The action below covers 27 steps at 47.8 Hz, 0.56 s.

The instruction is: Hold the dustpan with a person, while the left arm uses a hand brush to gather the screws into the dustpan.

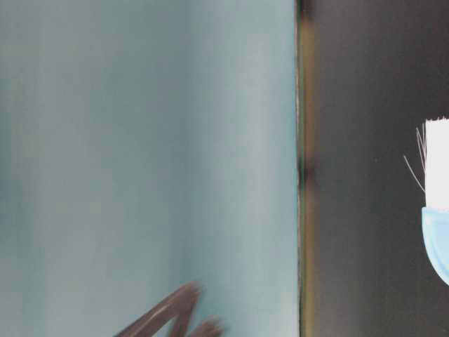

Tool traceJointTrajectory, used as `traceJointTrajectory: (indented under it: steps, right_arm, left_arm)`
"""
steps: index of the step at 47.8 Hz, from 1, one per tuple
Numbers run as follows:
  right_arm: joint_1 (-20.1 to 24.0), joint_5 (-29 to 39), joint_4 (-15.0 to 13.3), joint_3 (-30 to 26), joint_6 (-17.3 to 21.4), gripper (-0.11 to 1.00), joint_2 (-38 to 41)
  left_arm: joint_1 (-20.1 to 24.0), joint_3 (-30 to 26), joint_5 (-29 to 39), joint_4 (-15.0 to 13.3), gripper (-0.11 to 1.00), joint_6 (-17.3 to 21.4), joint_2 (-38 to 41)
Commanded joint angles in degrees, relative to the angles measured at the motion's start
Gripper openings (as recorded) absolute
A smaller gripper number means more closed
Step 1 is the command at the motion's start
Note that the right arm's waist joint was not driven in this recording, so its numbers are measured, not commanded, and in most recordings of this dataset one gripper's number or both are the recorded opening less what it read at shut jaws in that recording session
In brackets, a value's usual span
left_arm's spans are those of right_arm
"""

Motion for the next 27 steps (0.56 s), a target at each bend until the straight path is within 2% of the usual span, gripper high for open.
traceJointTrajectory:
  steps: [1, 15, 27]
  right_arm:
    - [0.0, -0.5, 0.2, -0.3, 0.2, -0.01, 0.2]
    - [0.0, -0.5, 0.2, -0.3, 0.2, -0.01, 0.2]
    - [0.0, -0.5, 0.2, -0.3, 0.2, -0.01, 0.1]
  left_arm:
    - [0.1, 2.3, -2.3, 0.1, 0.8, -0.1, -5.0]
    - [1.9, 8.2, -2.0, 0.1, 0.8, -0.1, -15.9]
    - [3.0, 11.5, 1.4, 0.1, 0.8, -0.4, -23.4]
